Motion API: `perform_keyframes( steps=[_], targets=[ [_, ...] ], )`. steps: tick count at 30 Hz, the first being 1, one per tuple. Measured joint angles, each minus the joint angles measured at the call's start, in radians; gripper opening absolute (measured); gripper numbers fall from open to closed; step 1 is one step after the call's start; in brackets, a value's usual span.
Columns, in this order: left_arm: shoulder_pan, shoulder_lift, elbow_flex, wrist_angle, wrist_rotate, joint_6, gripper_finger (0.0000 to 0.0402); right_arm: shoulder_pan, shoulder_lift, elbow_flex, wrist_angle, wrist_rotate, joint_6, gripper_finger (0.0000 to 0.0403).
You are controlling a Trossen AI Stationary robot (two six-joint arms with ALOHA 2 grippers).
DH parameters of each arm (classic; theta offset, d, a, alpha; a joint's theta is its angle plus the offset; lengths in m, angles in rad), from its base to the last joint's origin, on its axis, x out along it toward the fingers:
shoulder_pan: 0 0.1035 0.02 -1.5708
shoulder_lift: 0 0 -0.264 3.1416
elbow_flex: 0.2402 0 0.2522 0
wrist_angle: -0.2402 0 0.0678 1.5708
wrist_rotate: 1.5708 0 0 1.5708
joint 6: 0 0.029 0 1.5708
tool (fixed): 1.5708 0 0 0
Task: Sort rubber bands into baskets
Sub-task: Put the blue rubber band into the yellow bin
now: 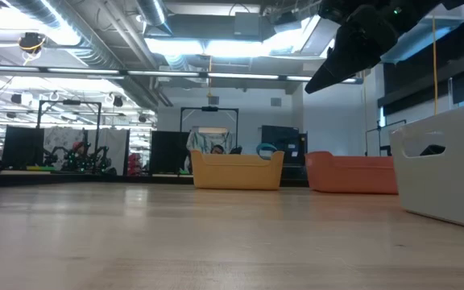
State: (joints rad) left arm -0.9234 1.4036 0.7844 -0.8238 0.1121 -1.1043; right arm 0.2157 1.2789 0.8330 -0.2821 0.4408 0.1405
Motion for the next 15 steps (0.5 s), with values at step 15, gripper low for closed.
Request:
perform_keyframes(
  steps=[15],
  targets=[
    [0.001,-0.001,-0.034,0.025,0.025,0.138,0.0006,0.0,0.0,0.0,0.0,0.0,0.0,0.0232]
  ],
)
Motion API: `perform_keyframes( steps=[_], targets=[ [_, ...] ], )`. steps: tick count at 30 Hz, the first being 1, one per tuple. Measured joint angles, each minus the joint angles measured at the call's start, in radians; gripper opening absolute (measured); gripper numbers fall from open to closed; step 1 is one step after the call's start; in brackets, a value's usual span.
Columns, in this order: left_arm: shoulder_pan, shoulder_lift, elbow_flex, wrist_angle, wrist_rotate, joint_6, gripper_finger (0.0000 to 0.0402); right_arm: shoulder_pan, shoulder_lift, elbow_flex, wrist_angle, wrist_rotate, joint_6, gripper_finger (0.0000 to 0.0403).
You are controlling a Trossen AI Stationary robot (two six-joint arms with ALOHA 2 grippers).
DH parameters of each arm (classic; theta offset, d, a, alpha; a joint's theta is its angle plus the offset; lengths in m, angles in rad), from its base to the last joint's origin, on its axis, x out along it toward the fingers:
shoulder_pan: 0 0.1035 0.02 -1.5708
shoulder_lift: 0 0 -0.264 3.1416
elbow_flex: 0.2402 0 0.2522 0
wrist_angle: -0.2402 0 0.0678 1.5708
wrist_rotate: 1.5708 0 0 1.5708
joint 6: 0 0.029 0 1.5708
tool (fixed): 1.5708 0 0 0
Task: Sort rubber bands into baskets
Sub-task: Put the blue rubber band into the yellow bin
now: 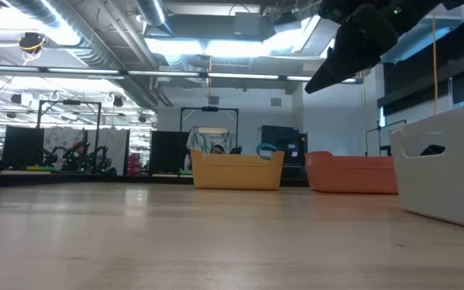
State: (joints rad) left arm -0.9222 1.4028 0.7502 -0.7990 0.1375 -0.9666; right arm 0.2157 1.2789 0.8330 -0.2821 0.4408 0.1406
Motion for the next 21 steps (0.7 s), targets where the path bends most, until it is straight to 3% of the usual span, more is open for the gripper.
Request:
perform_keyframes(
  steps=[11,21],
  targets=[
    [0.077,-0.091,0.113,-0.056,0.0,0.035,0.0006,0.0,0.0,0.0,0.0,0.0,0.0,0.0232],
    [0.179,-0.235,0.146,-0.077,-0.121,0.038,0.0005,0.0,0.0,0.0,0.0,0.0,0.0,0.0232]
  ],
)
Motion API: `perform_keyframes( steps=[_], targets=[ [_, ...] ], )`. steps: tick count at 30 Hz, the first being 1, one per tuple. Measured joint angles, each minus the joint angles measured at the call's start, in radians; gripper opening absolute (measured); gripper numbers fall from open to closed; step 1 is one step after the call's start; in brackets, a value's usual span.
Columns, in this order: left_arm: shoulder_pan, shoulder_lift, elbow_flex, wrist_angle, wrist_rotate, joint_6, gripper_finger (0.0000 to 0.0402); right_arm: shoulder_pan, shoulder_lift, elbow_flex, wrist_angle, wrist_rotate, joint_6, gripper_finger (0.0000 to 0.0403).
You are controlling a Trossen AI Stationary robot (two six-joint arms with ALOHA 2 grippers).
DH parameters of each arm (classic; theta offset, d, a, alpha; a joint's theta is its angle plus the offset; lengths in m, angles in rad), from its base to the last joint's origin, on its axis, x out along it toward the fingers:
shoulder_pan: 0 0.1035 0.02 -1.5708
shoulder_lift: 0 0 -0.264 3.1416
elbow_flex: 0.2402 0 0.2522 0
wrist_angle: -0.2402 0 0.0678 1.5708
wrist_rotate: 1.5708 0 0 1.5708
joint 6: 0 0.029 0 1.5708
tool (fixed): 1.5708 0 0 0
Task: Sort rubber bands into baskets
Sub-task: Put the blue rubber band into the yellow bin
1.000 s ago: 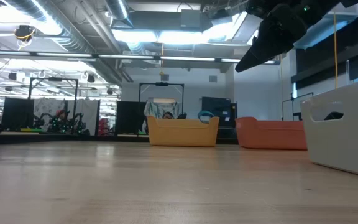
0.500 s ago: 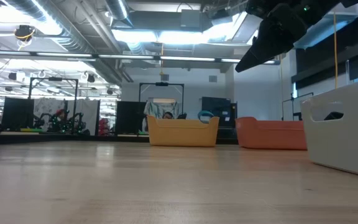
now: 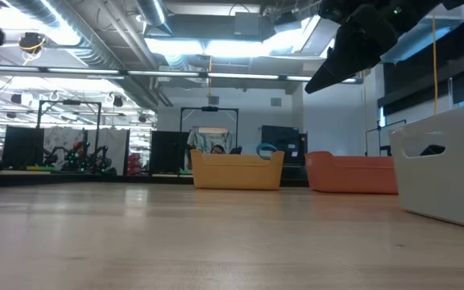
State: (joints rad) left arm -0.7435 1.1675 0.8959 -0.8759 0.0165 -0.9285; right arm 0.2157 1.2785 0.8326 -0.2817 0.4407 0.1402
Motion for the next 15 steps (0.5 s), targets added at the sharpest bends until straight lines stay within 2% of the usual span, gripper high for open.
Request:
perform_keyframes(
  steps=[10,15],
  targets=[
    [0.079,-0.119,0.0,-0.011,-0.024,-0.042,0.0009,0.0,0.0,0.0,0.0,0.0,0.01,0.0232],
    [0.086,-0.131,0.001,-0.206,-0.026,-0.217,0.001,0.0,0.0,0.0,0.0,-0.001,0.039,0.0232]
  ],
)
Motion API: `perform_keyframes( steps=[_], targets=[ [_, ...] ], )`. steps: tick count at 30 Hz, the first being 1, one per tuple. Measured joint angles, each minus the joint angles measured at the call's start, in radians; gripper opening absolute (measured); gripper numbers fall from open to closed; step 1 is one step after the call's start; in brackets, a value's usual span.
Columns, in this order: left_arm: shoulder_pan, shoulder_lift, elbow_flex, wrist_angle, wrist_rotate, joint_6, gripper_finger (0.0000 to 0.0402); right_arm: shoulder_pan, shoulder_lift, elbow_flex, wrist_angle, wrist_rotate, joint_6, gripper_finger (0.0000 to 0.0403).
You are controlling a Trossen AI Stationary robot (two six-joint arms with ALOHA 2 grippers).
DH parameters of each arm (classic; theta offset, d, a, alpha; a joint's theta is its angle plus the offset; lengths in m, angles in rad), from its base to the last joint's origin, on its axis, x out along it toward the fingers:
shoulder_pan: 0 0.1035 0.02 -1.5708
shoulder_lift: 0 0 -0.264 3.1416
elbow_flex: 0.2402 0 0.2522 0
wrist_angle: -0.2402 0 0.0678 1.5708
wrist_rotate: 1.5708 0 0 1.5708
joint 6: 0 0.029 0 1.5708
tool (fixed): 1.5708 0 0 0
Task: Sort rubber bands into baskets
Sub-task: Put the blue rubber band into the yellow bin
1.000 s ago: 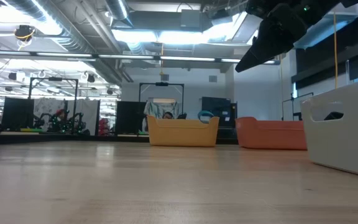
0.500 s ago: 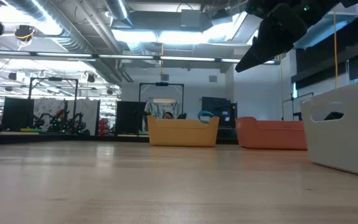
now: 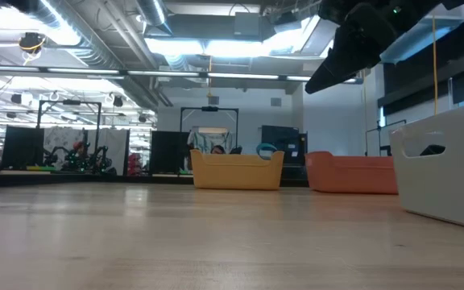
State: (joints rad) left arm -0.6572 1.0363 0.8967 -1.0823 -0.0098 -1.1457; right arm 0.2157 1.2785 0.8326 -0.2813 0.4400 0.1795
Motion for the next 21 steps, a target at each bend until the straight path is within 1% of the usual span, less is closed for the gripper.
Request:
perform_keyframes(
  steps=[3,5,7,12,16,19,21],
  targets=[
    [0.012,0.014,-0.001,-0.095,-0.004,-0.031,0.001,0.0,0.0,0.0,0.0,0.0,0.0,0.0232],
    [0.011,0.022,-0.002,-0.083,-0.007,0.021,0.001,0.0,0.0,0.0,0.001,0.0,0.0,0.0232],
    [0.01,0.024,-0.002,-0.026,-0.038,0.109,0.001,0.0,0.0,0.0,0.002,0.0,0.0,0.0232],
    [0.011,0.025,-0.002,0.195,-0.197,0.388,0.001,0.0,0.0,0.0,0.002,0.0,0.002,0.0232],
    [0.014,0.025,-0.002,0.336,-0.391,0.579,0.001,0.0,0.0,0.0,0.048,-0.003,0.02,0.0233],
    [0.038,0.025,-0.002,0.411,-0.493,0.693,0.001,0.0,0.007,0.0,0.118,-0.054,0.014,0.0249],
    [0.064,0.025,-0.008,0.468,-0.518,0.747,0.001,0.0,0.024,0.0,0.165,-0.098,-0.011,0.0267]
  ],
)
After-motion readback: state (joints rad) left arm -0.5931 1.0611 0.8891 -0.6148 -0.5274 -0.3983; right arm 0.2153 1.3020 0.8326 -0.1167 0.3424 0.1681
